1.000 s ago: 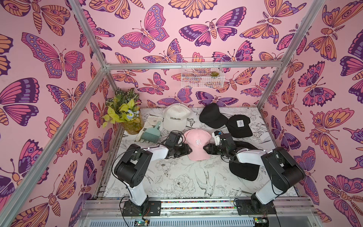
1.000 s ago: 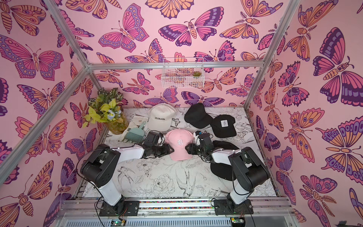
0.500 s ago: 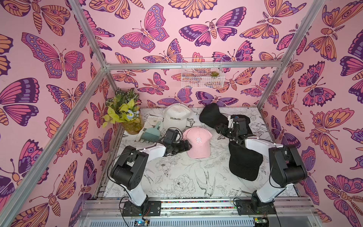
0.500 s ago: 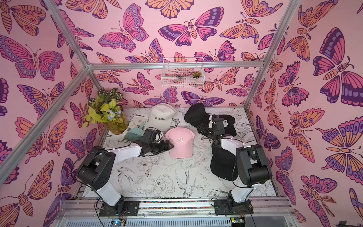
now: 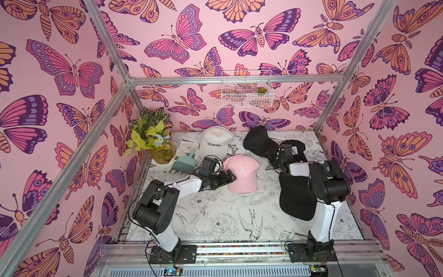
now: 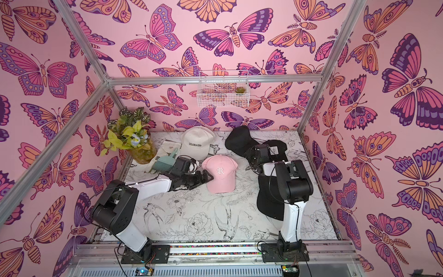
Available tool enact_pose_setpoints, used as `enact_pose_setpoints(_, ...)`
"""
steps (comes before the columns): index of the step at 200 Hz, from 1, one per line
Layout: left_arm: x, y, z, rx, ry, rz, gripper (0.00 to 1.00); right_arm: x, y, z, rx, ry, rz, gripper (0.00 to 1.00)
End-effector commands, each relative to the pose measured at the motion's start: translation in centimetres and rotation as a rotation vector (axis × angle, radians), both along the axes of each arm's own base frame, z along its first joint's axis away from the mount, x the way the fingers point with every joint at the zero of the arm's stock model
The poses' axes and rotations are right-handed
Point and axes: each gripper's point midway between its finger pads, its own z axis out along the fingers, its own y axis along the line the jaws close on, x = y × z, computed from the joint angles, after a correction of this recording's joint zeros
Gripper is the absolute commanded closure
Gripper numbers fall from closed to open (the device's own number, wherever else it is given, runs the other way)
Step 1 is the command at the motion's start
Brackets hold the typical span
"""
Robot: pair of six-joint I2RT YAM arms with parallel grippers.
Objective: Stack the baseball caps by color
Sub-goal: Move the baseball cap to the center of the board.
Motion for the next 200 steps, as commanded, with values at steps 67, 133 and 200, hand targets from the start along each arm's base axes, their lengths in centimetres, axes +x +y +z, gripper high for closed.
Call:
enact_pose_setpoints(67,1.9,-3.2,-2.2,-0.077,0.078,-0.041,0.01,5.9,-1.2,2.9,0.145,-0.288,-0.148,0.93)
enact_pose_setpoints(133,4.5,-5.8,-3.3,-0.121,0.119,0.006,0.02,3.7,-7.1,9.4,-0.024,-0.404,-0.177,1.00)
enact_pose_setpoints(200,10.7,-9.0,-3.7,-0.139,0.060,0.000,0.02,3.7,-8.3,7.6,-0.064,-0.348,-0.146,0.99)
